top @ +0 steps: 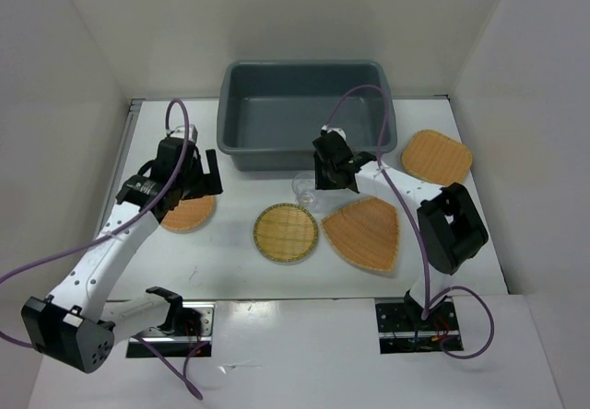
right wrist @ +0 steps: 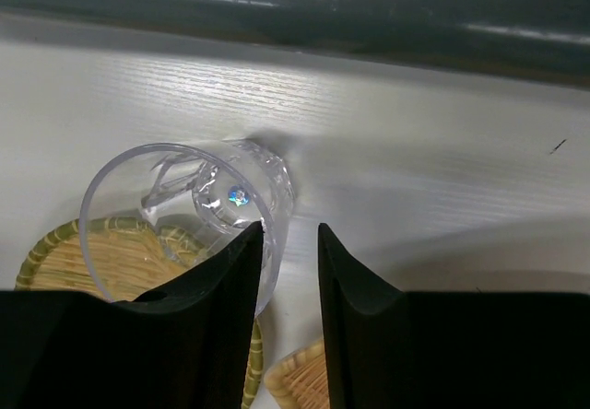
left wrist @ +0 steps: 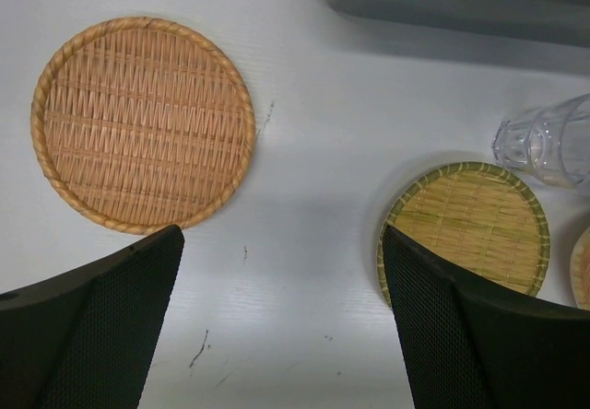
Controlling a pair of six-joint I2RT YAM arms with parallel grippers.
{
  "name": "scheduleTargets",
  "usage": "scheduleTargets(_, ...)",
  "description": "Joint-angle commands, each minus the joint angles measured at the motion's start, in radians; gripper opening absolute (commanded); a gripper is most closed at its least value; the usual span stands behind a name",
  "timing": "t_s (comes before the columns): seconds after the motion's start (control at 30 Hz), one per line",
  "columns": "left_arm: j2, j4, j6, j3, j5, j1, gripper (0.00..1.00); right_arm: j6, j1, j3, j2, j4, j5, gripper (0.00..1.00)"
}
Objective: Place the mixed dishes into the plastic bin
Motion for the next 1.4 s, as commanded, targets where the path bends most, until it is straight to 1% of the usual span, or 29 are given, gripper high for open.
scheduleTargets(0.0,-0.036,0.035,0.018,-0.008,0.005,0.0,0.95,0.033,-0.002,0.009,0.0,0.074,0.027,0.35)
scheduleTargets(0.03,-0.036,0.035,0.018,-0.017,0.005,0.0,0.95,0.033,-0.002,0.0,0.0,0.074,0.027,0.32)
scheduleTargets(0.07,-0.036,0.035,0.018,-0.017,0.005,0.0,0.95,0.033,-0.002,0.0,0.0,0.074,0.017,0.27)
scheduleTargets(0.1,-0.036,0.035,0.029,-0.017,0.005,0.0,0.95,0.045,-0.002,0.0,0.0,0.074,0.017,0.21)
scheduleTargets(0.13,-0.036,0.035,0.029,-0.026,0.005,0.0,0.95,0.058,-0.002,0.0,0.0,0.074,0.017,0.11)
scheduleTargets(0.2,-0.045,0.044,0.029,-0.026,0.005,0.0,0.95,0.067,-0.002,-0.01,-0.012,0.064,0.017,0.02)
scheduleTargets(0.23,-0.045,0.044,0.029,-0.035,0.014,0.0,0.94,0.067,-0.002,-0.01,-0.023,0.064,0.017,0.0)
scheduleTargets(0.4,-0.054,0.053,0.029,-0.045,0.014,0.0,0.94,0.076,0.007,0.01,-0.085,-0.005,-0.025,0.0)
scheduleTargets(0.47,-0.054,0.053,0.029,-0.045,0.014,0.0,0.94,0.061,0.019,0.038,-0.154,-0.073,-0.045,0.0)
scheduleTargets(0.5,-0.054,0.053,0.029,-0.045,0.014,0.0,0.92,0.05,0.031,0.079,-0.179,-0.103,-0.065,0.0)
scheduleTargets(0.53,-0.054,0.053,0.029,-0.054,0.014,0.0,0.92,0.05,0.031,0.108,-0.219,-0.178,-0.125,0.0)
scheduleTargets(0.63,-0.063,0.053,0.029,-0.054,0.014,0.0,0.92,0.019,0.031,0.236,-0.254,-0.299,-0.222,0.0)
scheduleTargets(0.67,-0.063,0.053,0.029,-0.054,0.014,0.0,0.92,0.009,0.031,0.265,-0.265,-0.367,-0.268,0.0)
scheduleTargets(0.7,-0.063,0.053,0.029,-0.054,0.014,0.0,0.92,-0.002,0.031,0.326,-0.265,-0.396,-0.283,0.0)
scheduleTargets(0.73,-0.063,0.053,0.029,-0.054,0.014,0.0,0.92,-0.002,0.031,0.357,-0.265,-0.421,-0.283,0.0)
scheduleTargets(0.83,-0.073,0.053,0.029,-0.054,0.014,0.0,0.92,-0.002,0.031,0.504,-0.276,-0.478,-0.163,0.0)
scheduleTargets(0.87,-0.073,0.053,0.029,-0.054,0.014,0.0,0.92,-0.013,0.018,0.547,-0.265,-0.478,-0.126,0.0)
scheduleTargets(0.9,-0.073,0.053,0.029,-0.054,0.014,0.0,0.92,-0.013,-0.001,0.647,-0.23,-0.501,-0.046,0.0)
scheduleTargets(0.93,-0.073,0.053,0.029,-0.054,0.014,0.0,0.92,-0.024,-0.027,0.697,-0.207,-0.501,-0.015,0.0)
scheduleTargets(0.97,-0.073,0.053,0.029,-0.054,0.014,0.0,0.92,-0.024,-0.092,0.77,-0.182,-0.501,0.006,0.0)
scheduleTargets(1.03,-0.073,0.053,0.029,-0.054,0.014,0.0,0.92,-0.034,-0.174,0.812,-0.106,-0.46,0.02,0.0)
scheduleTargets(1.07,-0.073,0.053,0.038,-0.054,0.025,0.0,0.92,-0.034,-0.249,0.84,-0.075,-0.446,0.02,0.0)
scheduleTargets(1.13,-0.073,0.053,0.038,-0.054,0.025,0.0,0.92,-0.034,-0.306,0.859,0.018,-0.412,0.007,0.0)
scheduleTargets(1.2,-0.073,0.053,0.038,-0.054,0.034,0.0,0.93,-0.034,-0.349,0.868,0.075,-0.39,0.007,0.0)
scheduleTargets(1.23,-0.083,0.053,0.038,-0.054,0.034,0.0,0.94,-0.034,-0.349,0.868,0.13,-0.371,0.022,0.0)
scheduleTargets(1.33,-0.083,0.053,0.038,-0.065,0.034,0.0,0.95,-0.034,-0.358,0.868,0.204,-0.349,0.053,0.0)
scheduleTargets(1.37,-0.092,0.053,0.038,-0.065,0.034,0.0,0.95,-0.043,-0.358,0.868,0.251,-0.338,0.062,0.0)
